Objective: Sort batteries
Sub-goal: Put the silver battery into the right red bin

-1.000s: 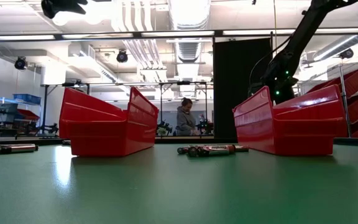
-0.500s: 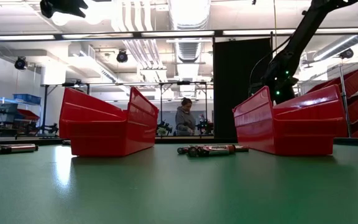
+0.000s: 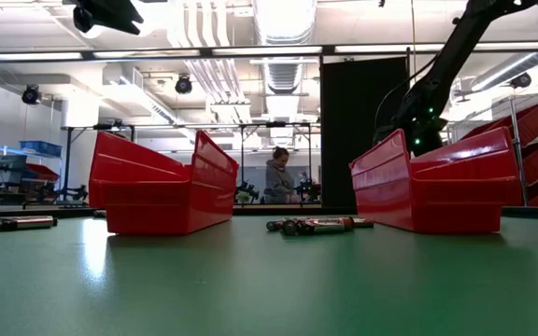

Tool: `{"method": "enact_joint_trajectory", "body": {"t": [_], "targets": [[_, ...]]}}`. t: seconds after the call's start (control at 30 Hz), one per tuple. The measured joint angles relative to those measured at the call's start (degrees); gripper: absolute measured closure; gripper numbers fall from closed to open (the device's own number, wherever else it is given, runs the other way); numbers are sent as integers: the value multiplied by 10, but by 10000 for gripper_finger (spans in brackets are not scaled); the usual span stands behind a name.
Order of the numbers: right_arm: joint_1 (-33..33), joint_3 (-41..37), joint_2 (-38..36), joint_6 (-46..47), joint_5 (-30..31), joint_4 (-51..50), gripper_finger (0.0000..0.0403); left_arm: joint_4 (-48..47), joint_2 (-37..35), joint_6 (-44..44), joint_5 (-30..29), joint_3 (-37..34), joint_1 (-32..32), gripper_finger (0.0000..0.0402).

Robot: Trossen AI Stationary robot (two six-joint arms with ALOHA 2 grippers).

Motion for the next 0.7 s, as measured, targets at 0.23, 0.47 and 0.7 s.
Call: {"method": "enact_joint_trajectory", "body": {"t": [0.23, 0.47, 0.7], "targets": [[2, 0, 1, -13, -1, -1, 333, 11, 3, 0, 0, 0, 0, 246], [5, 0, -3, -28, -16, -1, 363, 14, -5, 0, 0, 0, 0, 246], [34, -1, -13, -16, -35, -8, 352, 13, -12, 9, 1, 0, 0, 246]]}}
